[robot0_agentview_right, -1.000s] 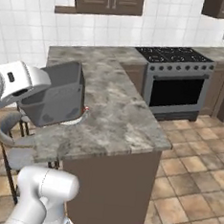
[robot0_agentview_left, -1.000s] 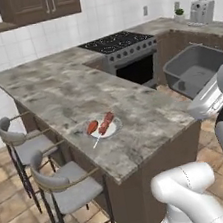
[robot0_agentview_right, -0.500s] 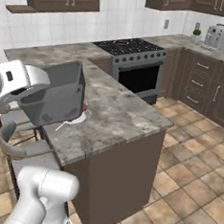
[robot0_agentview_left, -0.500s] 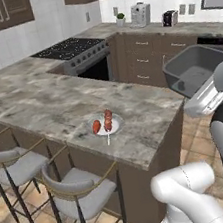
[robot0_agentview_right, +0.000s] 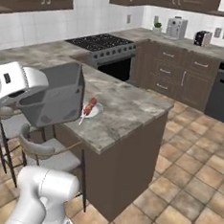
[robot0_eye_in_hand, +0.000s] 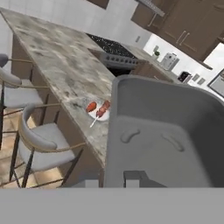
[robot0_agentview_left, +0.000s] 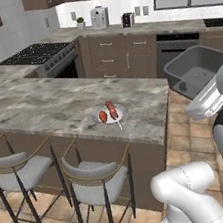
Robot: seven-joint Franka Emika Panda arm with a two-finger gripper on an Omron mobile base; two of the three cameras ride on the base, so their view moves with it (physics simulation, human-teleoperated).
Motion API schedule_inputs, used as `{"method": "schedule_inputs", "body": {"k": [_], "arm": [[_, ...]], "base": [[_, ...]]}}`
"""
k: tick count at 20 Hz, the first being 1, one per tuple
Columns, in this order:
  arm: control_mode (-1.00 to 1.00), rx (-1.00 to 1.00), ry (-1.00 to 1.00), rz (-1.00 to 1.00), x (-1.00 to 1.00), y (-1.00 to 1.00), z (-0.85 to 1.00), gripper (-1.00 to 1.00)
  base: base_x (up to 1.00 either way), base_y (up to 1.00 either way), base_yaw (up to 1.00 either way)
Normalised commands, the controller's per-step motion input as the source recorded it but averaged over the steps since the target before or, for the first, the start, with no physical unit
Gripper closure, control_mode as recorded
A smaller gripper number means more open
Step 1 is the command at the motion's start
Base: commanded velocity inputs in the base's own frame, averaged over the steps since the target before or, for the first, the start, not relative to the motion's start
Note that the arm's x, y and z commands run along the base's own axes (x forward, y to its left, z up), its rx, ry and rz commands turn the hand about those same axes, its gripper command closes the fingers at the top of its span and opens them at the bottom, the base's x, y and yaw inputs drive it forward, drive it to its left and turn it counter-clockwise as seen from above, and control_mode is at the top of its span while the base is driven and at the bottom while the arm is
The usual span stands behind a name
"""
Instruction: Retrieve the tupperware and aluminum foil from the cabinet and place them on the dining counter near the plate with kebab skewer and sweet potato to prepare for storing leftovers.
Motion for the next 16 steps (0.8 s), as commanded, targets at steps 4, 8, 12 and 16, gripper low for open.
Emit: {"method": "schedule_inputs", "body": {"k": [4, 8, 12, 16], "arm": [[1.0, 0.0, 0.0, 0.0, 0.0, 0.0, 0.0, 1.0], [1.0, 0.0, 0.0, 0.0, 0.0, 0.0, 0.0, 1.0], [1.0, 0.0, 0.0, 0.0, 0.0, 0.0, 0.0, 1.0], [1.0, 0.0, 0.0, 0.0, 0.0, 0.0, 0.0, 1.0]], "base": [[0.48, 1.0, -0.4], [0.54, 1.0, -0.41], [0.2, 1.0, -0.41], [0.08, 1.0, -0.4]]}}
